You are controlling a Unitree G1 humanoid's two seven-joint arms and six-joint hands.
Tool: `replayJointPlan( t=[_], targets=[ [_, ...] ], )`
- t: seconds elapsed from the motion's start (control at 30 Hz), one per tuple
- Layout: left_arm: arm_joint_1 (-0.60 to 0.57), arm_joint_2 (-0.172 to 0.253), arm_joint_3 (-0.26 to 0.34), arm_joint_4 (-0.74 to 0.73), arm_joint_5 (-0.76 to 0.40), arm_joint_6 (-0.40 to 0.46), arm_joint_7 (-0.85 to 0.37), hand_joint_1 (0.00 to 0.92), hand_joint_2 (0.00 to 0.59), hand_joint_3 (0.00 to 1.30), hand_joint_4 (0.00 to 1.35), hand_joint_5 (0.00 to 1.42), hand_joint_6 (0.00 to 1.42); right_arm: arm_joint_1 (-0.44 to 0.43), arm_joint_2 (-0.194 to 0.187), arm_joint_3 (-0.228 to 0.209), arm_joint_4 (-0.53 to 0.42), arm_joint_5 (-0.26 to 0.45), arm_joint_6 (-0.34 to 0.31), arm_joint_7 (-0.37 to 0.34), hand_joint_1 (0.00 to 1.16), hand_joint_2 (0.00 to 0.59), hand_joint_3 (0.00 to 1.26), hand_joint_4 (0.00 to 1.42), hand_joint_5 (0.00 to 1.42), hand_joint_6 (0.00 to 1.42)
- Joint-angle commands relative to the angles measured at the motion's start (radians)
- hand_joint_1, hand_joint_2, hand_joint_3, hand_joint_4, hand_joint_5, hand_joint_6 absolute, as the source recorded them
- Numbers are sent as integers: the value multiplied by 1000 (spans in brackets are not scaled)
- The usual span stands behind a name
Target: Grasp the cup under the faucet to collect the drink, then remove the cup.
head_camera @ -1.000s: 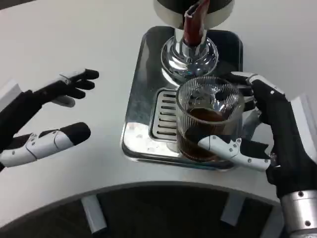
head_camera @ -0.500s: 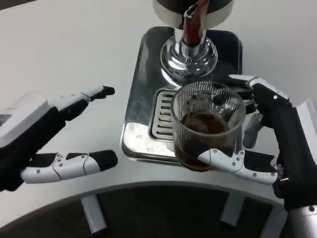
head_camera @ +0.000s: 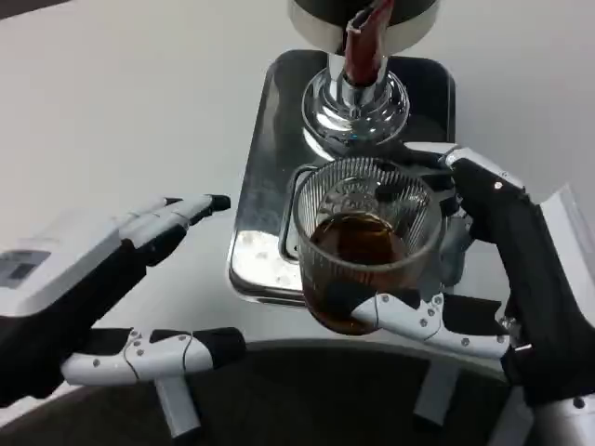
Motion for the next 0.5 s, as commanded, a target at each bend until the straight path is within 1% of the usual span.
replayJointPlan(
  t=[0.03, 0.13, 0.27, 0.5],
  targets=[
    [56, 1, -16, -55, 33, 24, -13, 0, 109, 40, 0, 3, 133, -4, 16, 26, -35, -2, -41, 8, 964, 144, 766, 841, 1016, 1167],
    [77, 4, -14, -81, 55, 36, -17, 0, 107, 3, 0, 0, 122, -11, 19, 38, -30, -9, -42, 13, 965, 143, 766, 841, 1016, 1167],
    [103, 2, -11, -119, 93, 70, -23, 0, 104, 0, 0, 0, 100, -21, 28, 50, -27, -16, -39, 17, 966, 142, 768, 842, 1016, 1180],
    [129, 2, -22, -174, 168, 143, -46, 0, 104, 0, 0, 0, 87, -34, 35, 64, -27, -20, -37, 24, 967, 141, 778, 842, 1016, 1183]
  ],
)
